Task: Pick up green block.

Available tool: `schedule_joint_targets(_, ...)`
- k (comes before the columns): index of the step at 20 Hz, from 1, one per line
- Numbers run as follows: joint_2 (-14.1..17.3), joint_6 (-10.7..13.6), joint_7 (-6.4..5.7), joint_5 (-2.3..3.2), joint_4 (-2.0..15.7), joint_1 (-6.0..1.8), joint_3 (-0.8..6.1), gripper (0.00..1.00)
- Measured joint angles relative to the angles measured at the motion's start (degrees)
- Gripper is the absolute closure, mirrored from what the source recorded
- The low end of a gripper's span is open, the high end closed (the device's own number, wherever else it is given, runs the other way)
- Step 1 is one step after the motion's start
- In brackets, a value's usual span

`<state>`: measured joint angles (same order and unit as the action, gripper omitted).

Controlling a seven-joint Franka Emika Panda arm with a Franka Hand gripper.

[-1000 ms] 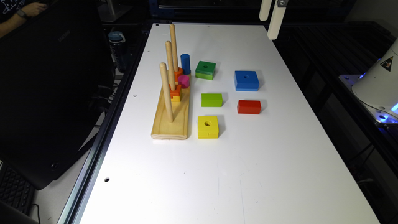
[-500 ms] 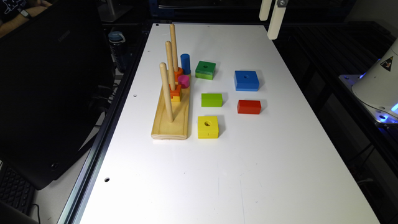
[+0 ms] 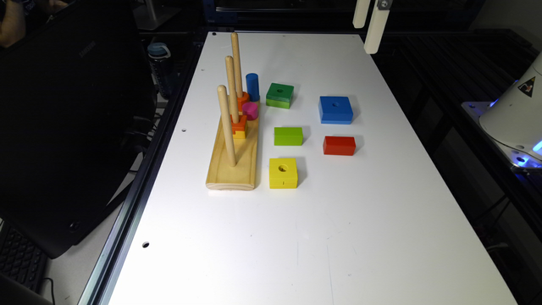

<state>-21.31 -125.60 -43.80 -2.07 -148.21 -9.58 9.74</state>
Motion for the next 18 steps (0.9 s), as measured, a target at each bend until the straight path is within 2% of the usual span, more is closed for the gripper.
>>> schedule_joint_targets(13,0.00,-0.03,-0.01,0.02,0.13,-0.09,0.09,0.00)
schedule_joint_targets(16,0.19,-0.07,0.14,0.15,0.69,-0.63,0.08,0.00)
schedule_joint_targets(18,0.72,-0.28,0.60,0.26,1.28,-1.34,0.09,0.00)
